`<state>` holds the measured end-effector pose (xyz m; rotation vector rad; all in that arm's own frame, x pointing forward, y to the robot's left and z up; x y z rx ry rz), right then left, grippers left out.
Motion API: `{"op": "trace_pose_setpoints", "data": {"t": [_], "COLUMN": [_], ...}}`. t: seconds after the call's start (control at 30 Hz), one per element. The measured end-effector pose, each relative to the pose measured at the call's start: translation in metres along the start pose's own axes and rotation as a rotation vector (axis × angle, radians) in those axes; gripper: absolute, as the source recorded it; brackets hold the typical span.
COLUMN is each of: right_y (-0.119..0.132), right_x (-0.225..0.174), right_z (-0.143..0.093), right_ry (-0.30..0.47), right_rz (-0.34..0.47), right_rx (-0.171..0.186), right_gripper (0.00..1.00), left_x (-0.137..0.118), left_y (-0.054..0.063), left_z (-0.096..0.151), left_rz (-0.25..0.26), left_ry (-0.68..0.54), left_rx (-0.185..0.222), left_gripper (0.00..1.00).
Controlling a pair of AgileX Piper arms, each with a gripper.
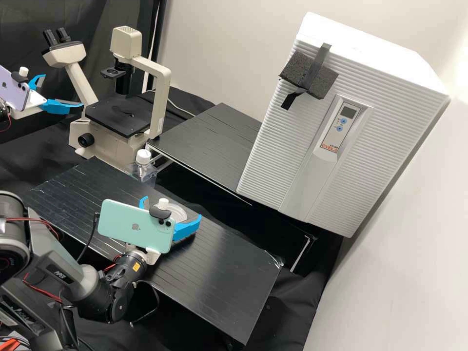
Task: Close the petri dish lid.
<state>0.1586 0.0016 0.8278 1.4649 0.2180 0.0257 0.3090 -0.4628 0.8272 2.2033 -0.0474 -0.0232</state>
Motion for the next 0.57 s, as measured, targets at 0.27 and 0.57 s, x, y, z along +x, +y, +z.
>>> {"op": "trace_pose_setpoints", "data": {"t": [0.27,0.57], "right_y": [0.01,0.026], "right_x": [-0.005,-0.012], "right_z": [-0.008,-0.014], "right_ry": [0.015,0.023], "right_rz": [0.084,0.243], "right_rx": [0.075,0.214], "right_gripper": [1.0,1.0], "left_x": [0.0,0.0], "left_y": [0.0,0.0], "left_z": [0.0,0.0], "left_rz": [0.0,0.0], "left_ry": [0.0,0.0], "left_rx": [0.0,0.0], "left_gripper": [1.0,1.0]}}
